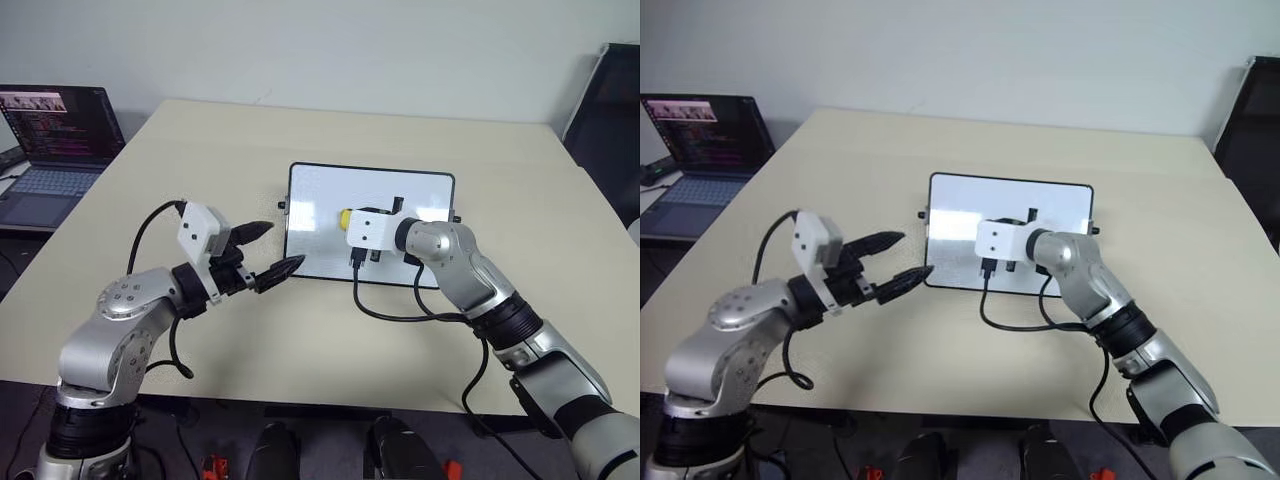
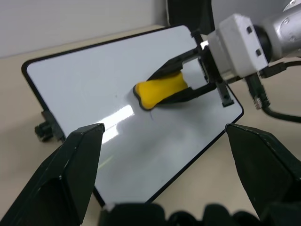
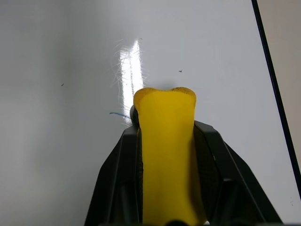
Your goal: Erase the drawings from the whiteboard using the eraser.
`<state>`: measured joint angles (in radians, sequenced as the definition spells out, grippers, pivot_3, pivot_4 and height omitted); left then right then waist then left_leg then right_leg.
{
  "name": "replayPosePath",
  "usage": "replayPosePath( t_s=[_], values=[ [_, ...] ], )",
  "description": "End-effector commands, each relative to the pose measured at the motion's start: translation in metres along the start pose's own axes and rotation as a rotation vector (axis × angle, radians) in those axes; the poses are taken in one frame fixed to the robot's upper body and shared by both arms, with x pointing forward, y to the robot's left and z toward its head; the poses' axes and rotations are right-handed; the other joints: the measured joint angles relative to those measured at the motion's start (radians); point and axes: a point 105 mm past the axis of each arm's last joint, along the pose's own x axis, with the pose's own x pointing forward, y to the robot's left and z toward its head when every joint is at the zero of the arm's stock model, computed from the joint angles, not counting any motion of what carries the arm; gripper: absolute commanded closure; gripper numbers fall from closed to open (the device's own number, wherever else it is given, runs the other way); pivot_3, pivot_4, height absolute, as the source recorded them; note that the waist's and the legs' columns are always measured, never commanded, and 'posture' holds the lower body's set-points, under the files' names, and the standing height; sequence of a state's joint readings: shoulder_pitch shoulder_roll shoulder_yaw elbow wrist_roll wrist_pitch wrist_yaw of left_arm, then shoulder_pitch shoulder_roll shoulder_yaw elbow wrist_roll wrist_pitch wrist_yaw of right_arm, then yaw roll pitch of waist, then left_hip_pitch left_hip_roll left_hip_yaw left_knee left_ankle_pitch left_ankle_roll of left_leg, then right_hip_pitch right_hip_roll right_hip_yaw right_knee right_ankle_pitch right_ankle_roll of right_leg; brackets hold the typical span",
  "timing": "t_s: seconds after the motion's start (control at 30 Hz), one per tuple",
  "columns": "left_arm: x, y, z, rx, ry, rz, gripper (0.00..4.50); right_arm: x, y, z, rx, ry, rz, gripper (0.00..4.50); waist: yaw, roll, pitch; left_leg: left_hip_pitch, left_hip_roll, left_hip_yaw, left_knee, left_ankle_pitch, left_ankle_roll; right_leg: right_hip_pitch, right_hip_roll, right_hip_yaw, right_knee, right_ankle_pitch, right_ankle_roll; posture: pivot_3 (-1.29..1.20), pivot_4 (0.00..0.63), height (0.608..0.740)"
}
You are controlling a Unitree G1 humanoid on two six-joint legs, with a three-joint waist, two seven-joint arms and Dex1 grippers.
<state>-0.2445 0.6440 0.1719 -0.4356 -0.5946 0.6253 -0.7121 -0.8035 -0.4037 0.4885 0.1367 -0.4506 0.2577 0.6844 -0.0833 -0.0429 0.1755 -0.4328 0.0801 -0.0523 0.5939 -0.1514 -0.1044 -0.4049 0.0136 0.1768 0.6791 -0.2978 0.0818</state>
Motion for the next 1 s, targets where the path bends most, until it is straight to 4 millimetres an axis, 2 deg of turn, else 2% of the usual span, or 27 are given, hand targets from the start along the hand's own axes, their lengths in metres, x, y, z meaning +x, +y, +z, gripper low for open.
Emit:
replayPosePath(
  t_s=[0.03,0.13,0.2,0.23,0.33,0.4,0.53,0.67,0.77,0.87,1.0],
  values=[
    [-0.005,-0.001,0.016,0.033,-0.029,0.014,0.0,-0.004,0.028,-0.016,0.043,0.055,0.147,3.37,-0.001,0.0,0.0,0.0,0.0,0.0,-0.001,0.0,0.0,0.0,0.0,0.0,0.0,0.0,0.0,0.0,0.15,0.74],
    [-0.008,-0.003,0.018,0.03,-0.03,0.019,0.0,-0.005,0.042,-0.011,0.049,0.046,0.208,3.37,-0.003,0.0,0.0,0.0,0.001,0.0,-0.002,0.0,0.0,0.001,0.001,0.0,0.0,-0.001,0.0,0.0,0.15,0.74],
    [-0.01,-0.004,0.02,0.03,-0.03,0.022,0.0,-0.004,0.04,-0.013,0.048,0.057,0.185,3.37,-0.004,0.0,0.0,0.0,0.001,0.0,-0.002,0.0,0.0,0.001,0.001,0.0,0.0,-0.001,0.0,0.0,0.15,0.74],
    [-0.011,-0.004,0.021,0.029,-0.03,0.024,0.0,-0.003,0.029,-0.015,0.048,0.068,0.126,3.37,-0.004,0.0,0.0,0.0,0.001,0.0,-0.002,0.0,0.0,0.001,0.001,0.0,0.0,-0.001,0.0,0.0,0.15,0.74],
    [-0.009,0.002,0.016,0.017,-0.025,0.053,0.0,-0.001,-0.018,-0.019,0.036,0.079,-0.118,3.37,-0.007,0.001,0.001,0.0,0.0,0.0,-0.001,0.0,0.0,-0.001,0.001,0.0,0.0,0.0,0.0,0.0,0.15,0.74],
    [-0.007,0.009,0.009,0.007,-0.018,0.074,0.0,0.0,-0.026,-0.014,0.045,0.059,-0.149,3.37,-0.006,0.001,0.001,0.001,0.0,0.0,0.0,0.0,0.0,-0.001,0.0,0.0,0.0,0.001,-0.001,0.0,0.15,0.74],
    [-0.01,0.02,0.0,0.01,-0.009,0.117,0.0,0.003,-0.018,-0.011,0.043,0.052,-0.093,3.37,-0.006,0.0,0.0,0.001,0.0,0.0,0.001,0.0,0.0,0.0,0.0,0.001,-0.001,0.001,-0.001,0.0,0.15,0.74],
    [-0.012,0.024,-0.004,0.006,-0.018,0.139,0.0,-0.001,0.017,-0.015,0.053,0.064,0.098,3.37,-0.006,0.0,0.0,0.001,0.0,0.0,-0.001,0.001,0.0,0.0,0.0,0.001,0.0,0.001,0.0,0.0,0.15,0.74],
    [-0.013,0.027,-0.004,0.012,-0.028,0.165,0.0,-0.006,0.031,-0.014,0.046,0.06,0.179,3.37,-0.004,0.0,0.0,0.0,0.0,0.0,-0.004,0.0,0.0,0.001,0.0,0.0,0.0,-0.001,0.0,0.0,0.15,0.74],
    [-0.014,0.027,-0.005,0.012,-0.029,0.161,0.0,-0.007,0.027,-0.012,0.035,0.055,0.165,3.37,-0.004,0.0,0.0,-0.001,0.001,0.0,-0.005,0.0,0.0,0.0,0.001,0.0,0.0,-0.001,0.0,0.0,0.15,0.74],
    [-0.015,0.027,-0.007,0.009,-0.027,0.155,0.0,-0.001,-0.004,-0.004,0.003,0.037,-0.002,3.37,-0.007,0.0,0.0,0.0,0.0,0.0,-0.002,0.0,0.0,-0.001,0.001,0.0,0.0,-0.001,0.0,0.0,0.15,0.74]
  ],
)
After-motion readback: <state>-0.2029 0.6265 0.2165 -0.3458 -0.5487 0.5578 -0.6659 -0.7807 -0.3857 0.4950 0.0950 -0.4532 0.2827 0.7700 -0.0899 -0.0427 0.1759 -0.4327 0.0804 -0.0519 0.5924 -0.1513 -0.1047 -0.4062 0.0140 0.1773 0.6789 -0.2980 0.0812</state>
